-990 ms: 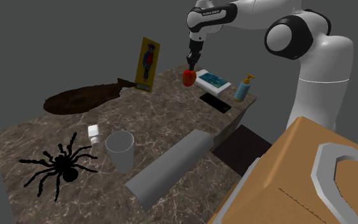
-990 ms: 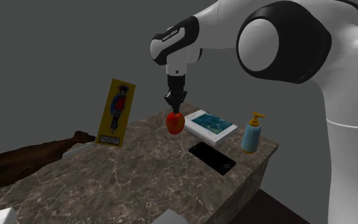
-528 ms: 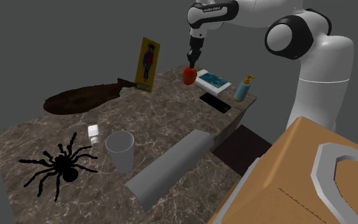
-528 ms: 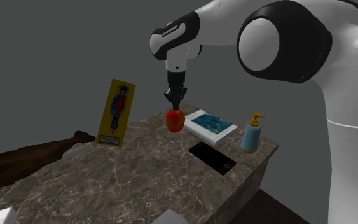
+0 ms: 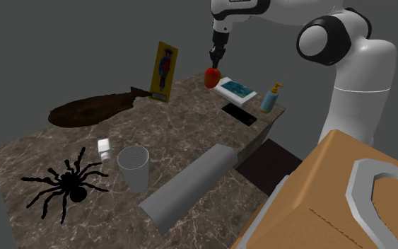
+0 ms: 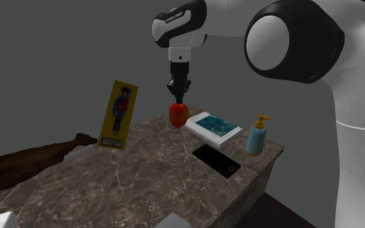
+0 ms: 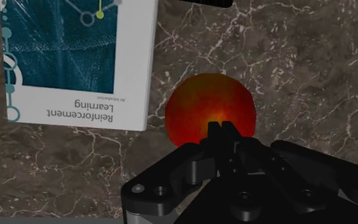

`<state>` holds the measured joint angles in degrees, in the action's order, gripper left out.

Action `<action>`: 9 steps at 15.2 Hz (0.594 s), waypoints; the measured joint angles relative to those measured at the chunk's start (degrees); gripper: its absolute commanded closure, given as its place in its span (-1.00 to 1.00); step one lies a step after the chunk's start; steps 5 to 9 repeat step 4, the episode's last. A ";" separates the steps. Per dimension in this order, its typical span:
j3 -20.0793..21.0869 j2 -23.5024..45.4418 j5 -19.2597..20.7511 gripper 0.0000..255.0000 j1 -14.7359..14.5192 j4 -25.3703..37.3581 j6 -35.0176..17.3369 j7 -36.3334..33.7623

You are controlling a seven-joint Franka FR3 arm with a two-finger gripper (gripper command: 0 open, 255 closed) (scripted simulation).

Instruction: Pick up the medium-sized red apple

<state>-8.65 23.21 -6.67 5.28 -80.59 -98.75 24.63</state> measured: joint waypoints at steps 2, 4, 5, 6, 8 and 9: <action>-0.01 -0.17 0.05 1.00 0.01 1.25 1.39 -0.14; -0.02 0.06 0.04 1.00 0.10 2.77 2.69 -0.21; -0.02 0.06 0.04 1.00 0.10 2.77 2.69 -0.21; -0.02 0.06 0.04 1.00 0.10 2.77 2.69 -0.21; -0.02 0.06 0.04 1.00 0.10 2.77 2.69 -0.21; -0.02 0.06 0.04 1.00 0.10 2.77 2.69 -0.21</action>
